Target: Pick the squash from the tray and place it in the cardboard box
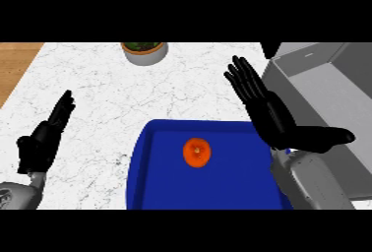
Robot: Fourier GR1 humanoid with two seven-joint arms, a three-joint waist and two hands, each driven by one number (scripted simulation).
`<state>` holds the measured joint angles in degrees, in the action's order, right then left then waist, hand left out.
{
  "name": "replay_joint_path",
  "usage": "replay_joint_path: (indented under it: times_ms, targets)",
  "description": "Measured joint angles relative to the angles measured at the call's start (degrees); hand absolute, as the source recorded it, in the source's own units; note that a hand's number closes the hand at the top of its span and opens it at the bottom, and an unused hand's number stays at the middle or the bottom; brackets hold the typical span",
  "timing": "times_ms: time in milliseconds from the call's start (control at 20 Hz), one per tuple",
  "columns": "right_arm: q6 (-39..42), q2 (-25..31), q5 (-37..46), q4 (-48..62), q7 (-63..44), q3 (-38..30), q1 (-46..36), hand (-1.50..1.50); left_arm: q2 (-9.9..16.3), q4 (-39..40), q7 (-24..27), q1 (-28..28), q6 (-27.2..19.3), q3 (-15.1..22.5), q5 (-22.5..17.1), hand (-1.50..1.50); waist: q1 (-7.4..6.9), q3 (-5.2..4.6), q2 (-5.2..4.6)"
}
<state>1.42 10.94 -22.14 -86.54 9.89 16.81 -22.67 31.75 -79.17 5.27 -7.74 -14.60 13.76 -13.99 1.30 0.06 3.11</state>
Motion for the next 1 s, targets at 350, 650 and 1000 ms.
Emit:
replay_joint_path:
  times_ms: [350,650,1000]
  targets:
    - [-13.9,4.1,9.9,-1.8,-8.4,-2.1,3.8,-1.50,-1.2,-4.0,-4.3,2.1,1.6,-4.6,-7.4,0.00,-0.11,-0.42,-1.92]
    - [-32.1,1.9,24.4,-8.0,-1.4,-1.4,12.5,-1.50,-2.3,-6.5,-7.9,4.7,3.1,-6.6,-12.9,0.00,0.40,-0.21,-2.05]
    - [-34.7,6.5,43.5,-17.9,-12.6,9.9,19.7,-1.50,-2.2,-8.7,-9.9,6.1,4.5,-7.6,-14.7,0.00,-0.28,-0.36,-2.35]
